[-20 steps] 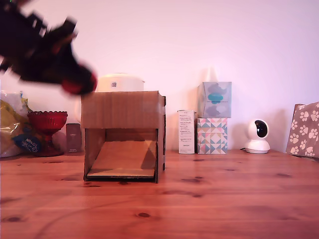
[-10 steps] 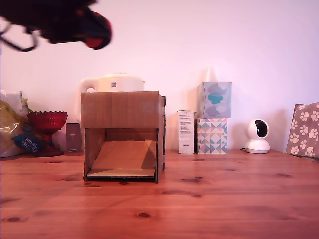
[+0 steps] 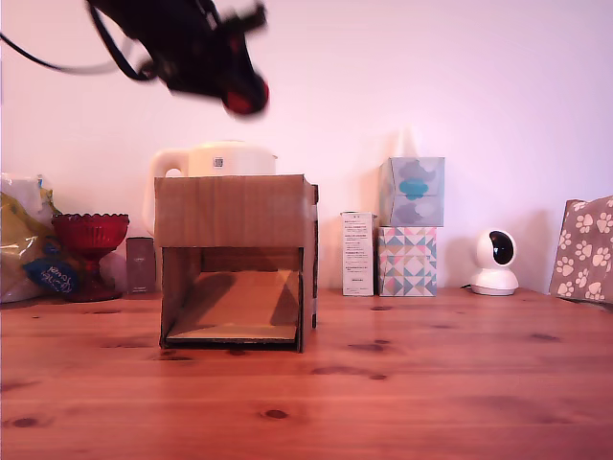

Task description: Drop the footbag into the cardboard dice tower

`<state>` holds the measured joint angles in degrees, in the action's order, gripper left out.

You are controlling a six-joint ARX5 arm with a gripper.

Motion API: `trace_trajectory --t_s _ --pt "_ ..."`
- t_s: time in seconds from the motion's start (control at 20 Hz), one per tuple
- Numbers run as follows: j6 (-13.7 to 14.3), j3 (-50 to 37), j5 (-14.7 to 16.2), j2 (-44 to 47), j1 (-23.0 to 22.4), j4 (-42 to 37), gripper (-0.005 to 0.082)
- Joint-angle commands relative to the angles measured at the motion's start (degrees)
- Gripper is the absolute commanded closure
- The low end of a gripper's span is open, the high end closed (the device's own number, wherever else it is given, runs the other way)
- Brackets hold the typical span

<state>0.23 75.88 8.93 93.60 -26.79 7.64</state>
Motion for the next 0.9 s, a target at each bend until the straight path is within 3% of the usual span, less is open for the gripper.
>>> trace_trajectory --t_s 0.0,0.2,0.25,0.3,0.4,0.45,0.75,0.85 --pt "0.24 2.10 0.04 1.70 0.55 2.97 0.0659" --pt "0.26 3.76 0.04 2.43 1.05 5.86 0.0653" --pt "0.28 3.76 0.07 2.43 1.20 5.84 0.0603" --pt "0.24 3.80 0.09 2.40 1.29 6.01 0.0453" --pt "0.24 4.72 0.07 2.40 1.29 8.24 0.0030" --pt "0.79 5.38 0.07 2.40 1.29 9.75 -0.0018" --pt "2.25 6.91 0.61 0.07 1.05 15.93 0.0023" --pt "3.26 6.88 1.81 -1.25 1.01 23.02 0.0163"
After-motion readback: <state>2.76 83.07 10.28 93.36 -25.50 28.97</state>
